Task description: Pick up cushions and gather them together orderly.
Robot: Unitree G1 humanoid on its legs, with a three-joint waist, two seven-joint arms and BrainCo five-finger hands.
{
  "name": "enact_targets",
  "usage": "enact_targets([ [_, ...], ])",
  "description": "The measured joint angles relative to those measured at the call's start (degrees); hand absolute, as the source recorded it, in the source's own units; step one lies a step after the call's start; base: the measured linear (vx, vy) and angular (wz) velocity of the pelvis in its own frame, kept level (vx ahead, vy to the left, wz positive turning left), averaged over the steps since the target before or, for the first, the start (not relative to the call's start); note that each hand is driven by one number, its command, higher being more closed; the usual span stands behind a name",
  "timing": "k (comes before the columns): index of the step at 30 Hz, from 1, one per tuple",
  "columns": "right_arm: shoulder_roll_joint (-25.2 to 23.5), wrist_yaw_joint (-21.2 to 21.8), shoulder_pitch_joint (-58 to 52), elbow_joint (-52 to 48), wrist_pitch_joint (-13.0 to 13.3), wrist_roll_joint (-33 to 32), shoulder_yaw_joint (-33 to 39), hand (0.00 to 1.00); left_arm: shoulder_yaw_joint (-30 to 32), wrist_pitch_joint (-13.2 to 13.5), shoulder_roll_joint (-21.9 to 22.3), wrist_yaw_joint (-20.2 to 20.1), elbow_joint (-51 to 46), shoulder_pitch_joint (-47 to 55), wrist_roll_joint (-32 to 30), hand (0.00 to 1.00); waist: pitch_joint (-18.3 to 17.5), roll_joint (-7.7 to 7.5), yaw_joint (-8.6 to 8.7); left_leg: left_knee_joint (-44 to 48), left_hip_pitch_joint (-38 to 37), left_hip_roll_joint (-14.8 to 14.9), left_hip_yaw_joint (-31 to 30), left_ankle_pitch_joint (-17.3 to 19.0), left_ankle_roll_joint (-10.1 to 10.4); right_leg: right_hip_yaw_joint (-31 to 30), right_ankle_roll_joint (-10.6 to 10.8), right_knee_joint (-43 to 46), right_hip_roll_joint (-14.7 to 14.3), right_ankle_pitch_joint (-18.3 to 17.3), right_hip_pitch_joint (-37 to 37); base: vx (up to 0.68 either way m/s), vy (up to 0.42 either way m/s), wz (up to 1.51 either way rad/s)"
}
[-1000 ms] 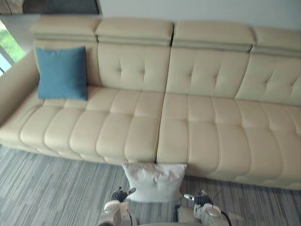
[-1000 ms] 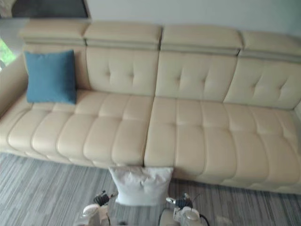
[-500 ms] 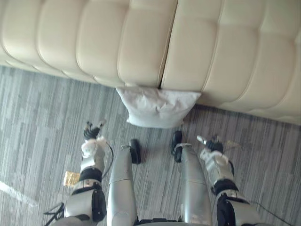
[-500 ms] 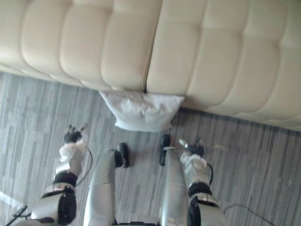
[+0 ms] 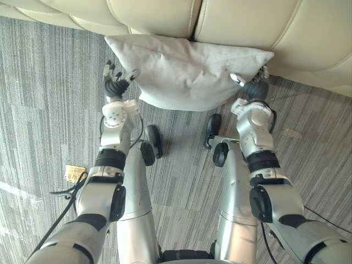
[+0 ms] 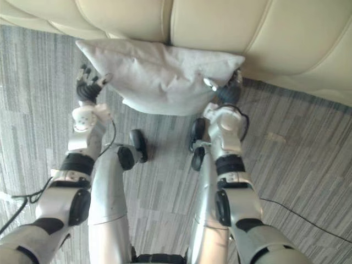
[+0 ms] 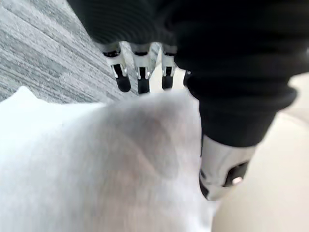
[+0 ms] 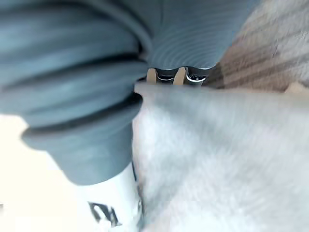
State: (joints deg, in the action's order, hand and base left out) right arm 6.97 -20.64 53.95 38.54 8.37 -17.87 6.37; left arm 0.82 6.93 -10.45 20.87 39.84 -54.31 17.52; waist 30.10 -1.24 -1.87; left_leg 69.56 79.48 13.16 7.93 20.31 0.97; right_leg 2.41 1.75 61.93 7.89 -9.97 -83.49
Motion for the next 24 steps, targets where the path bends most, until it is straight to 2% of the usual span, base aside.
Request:
enact_targets([
  [4,0.52,-0.8,-1.91,-2.35,-0.02,0.08,-0.94,1.0,-1.53,0.01,-0.87,2.48,-1.05,0.16,0.05,1.0,0.0,0.0,0.42,0.23,0.4,0.17,-0.2,-0.11,0.3,0.22,-0.28,0.52,-0.06,-0.02,-0.51,-0.01,0.0,0.0],
  [8,0.5,-0.78,-5.26,-6.1,0.06,-0.15,-1.84,1.0,-3.69,0.02,-1.88,2.52,-3.49,1.24,0.06,1.0,-0.02,-0.01,0.76,0.23,-0.69,0.23,-0.25,-0.1,0.33,0.24,-0.68,0.59,-0.15,0.19,0.45,0.0,0.0,0.0],
  [11,-0.03,-0.63,-10.45,-9.67,0.13,-0.17,-2.17,1.0,-6.57,0.2,-1.89,2.51,-6.76,4.75,0.05,1.0,-0.18,-0.09,1.11,-2.18,-6.16,0.35,-0.1,-0.03,0.56,0.37,-0.35,-2.43,-0.85,-0.03,6.24,-0.06,0.021,-0.08],
  [14,-0.9,-0.29,-16.24,-15.63,0.52,-0.16,-2.32,1.0,-8.85,1.86,-1.37,2.45,-10.35,9.03,0.1,1.0,-0.53,-0.14,1.32,-6.73,-12.85,0.23,0.84,-0.09,0.83,0.78,-0.47,-6.9,-0.96,0.3,12.63,-0.06,-0.001,-0.09],
  [16,-1.78,-0.06,-20.81,-20.17,1.09,-0.13,-2.68,1.0,-10.17,2.96,-0.63,2.44,-14.33,13.24,0.2,1.0,-0.76,-0.11,1.4,-11.66,-18.84,0.12,1.24,-0.79,1.92,2.03,-0.9,-11.91,-0.95,0.96,18.79,0.0,-0.039,-0.09],
  [17,-2.44,-0.04,-24.08,-22.19,1.53,-0.13,-2.88,1.0,-10.91,3.67,0.2,2.43,-15.93,16.07,0.35,1.0,-1.95,-0.2,1.47,-14.4,-21.67,-0.03,1.41,-1.22,2.35,2.64,-1.02,-14.23,-0.97,1.26,21.53,0.03,-0.062,-0.01],
  [19,-2.52,0.04,-30.59,-25.71,2.44,0.02,-4.29,1.0,-12.97,4.28,1.58,2.39,-19.38,22.38,0.51,1.0,-6.59,-0.32,1.52,-18.73,-25.16,-0.77,2.24,-2.68,2.71,2.89,-1.34,-17.15,-0.8,1.8,24.11,0.11,-0.076,0.02],
  [20,-2.56,0.2,-32.12,-27.06,2.52,0.07,-4.57,1.0,-13.17,4.5,2.05,2.39,-21.15,24.66,0.53,1.0,-6.59,-0.32,1.46,-20.25,-27.98,-0.86,2.61,-3.08,3.14,2.96,-1.91,-18.1,-0.87,2.18,26.6,0.16,-0.072,-0.06],
  [24,-2.36,2.03,-41.37,-35.08,2.74,2.22,-4.95,1.0,-14.7,5.43,4.82,1.33,-28.32,34.83,0.56,1.0,-8.16,-0.24,1.65,-27.13,-40.97,-1.74,3.52,-3.36,3.64,4.58,-2.04,-22.26,-0.8,2.25,37.9,0.21,-0.056,-0.09],
])
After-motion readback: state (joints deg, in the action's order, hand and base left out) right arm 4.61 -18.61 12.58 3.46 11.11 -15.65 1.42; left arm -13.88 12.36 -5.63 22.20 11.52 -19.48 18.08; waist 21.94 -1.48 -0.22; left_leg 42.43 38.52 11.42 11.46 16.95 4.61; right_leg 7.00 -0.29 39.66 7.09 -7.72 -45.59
